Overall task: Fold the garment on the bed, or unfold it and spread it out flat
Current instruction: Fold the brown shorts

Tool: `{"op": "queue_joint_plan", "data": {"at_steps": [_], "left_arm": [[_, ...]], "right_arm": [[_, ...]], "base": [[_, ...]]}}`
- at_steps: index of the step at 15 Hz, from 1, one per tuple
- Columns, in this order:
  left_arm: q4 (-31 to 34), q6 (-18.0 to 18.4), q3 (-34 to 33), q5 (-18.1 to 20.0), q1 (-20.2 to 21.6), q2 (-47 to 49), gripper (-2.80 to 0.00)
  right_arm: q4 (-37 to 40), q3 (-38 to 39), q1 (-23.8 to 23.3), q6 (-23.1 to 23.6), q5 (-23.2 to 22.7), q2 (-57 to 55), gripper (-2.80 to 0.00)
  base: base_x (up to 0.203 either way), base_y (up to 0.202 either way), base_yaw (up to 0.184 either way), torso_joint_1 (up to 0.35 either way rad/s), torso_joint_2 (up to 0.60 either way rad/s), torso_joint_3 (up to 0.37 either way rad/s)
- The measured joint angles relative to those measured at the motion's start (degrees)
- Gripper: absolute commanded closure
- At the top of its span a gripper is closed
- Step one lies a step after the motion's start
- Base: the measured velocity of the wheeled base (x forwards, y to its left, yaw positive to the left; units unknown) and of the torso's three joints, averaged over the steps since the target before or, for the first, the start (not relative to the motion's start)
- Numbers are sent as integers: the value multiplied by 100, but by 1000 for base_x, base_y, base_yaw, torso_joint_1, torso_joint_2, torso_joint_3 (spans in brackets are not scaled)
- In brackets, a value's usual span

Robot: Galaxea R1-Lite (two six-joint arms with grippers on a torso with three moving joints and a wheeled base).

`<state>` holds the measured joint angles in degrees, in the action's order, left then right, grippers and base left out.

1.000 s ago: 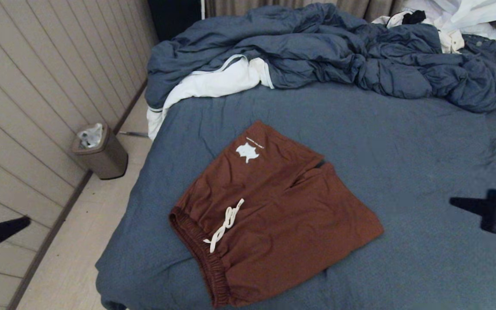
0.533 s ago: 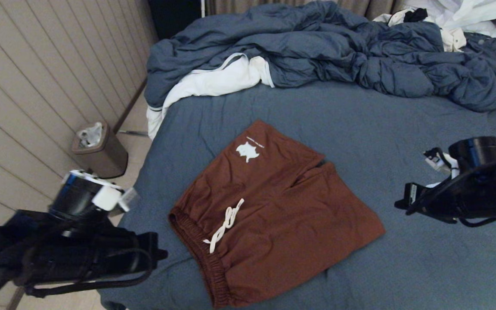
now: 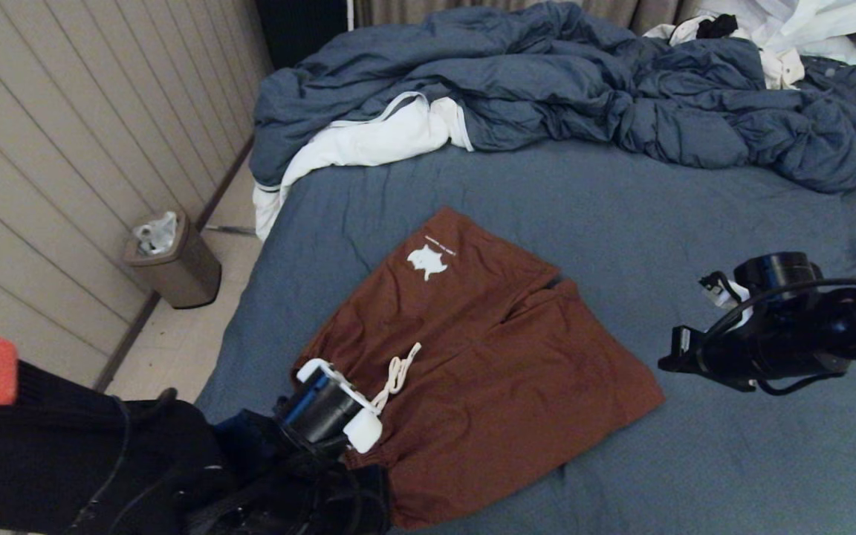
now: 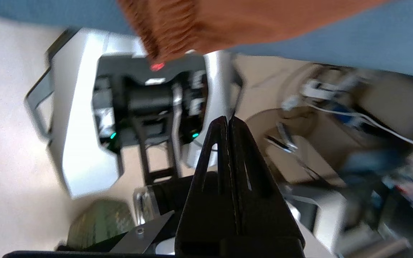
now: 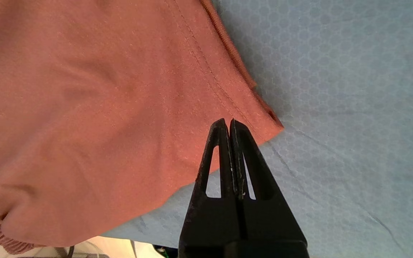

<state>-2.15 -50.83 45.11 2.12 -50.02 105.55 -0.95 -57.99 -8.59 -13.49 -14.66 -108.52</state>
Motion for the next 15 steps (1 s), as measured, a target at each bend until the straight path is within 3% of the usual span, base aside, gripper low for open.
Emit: {"op": "queue_joint_plan", "data": {"at_steps": [2,3,12,15], "left_arm": [[88,-154,243,-162,-121,441,0],[90,-179,354,-242,-166,658,-280],[-87,77,916,-1994,-57,1953,-280],[-194,130,1115,-2091,180,2112,-280]], "right_arm": [[1,22,0,2,-10,-63,0],[1,24,-6,-1,-21,-75,0],[-247,54,-133,-74,-104,-63,0],[-320,133,-127,-74,-113,-53,0]], "base": [[0,0,0,0,0,0],[0,0,0,0,0,0],[0,0,0,0,0,0],[0,0,0,0,0,0]]}}
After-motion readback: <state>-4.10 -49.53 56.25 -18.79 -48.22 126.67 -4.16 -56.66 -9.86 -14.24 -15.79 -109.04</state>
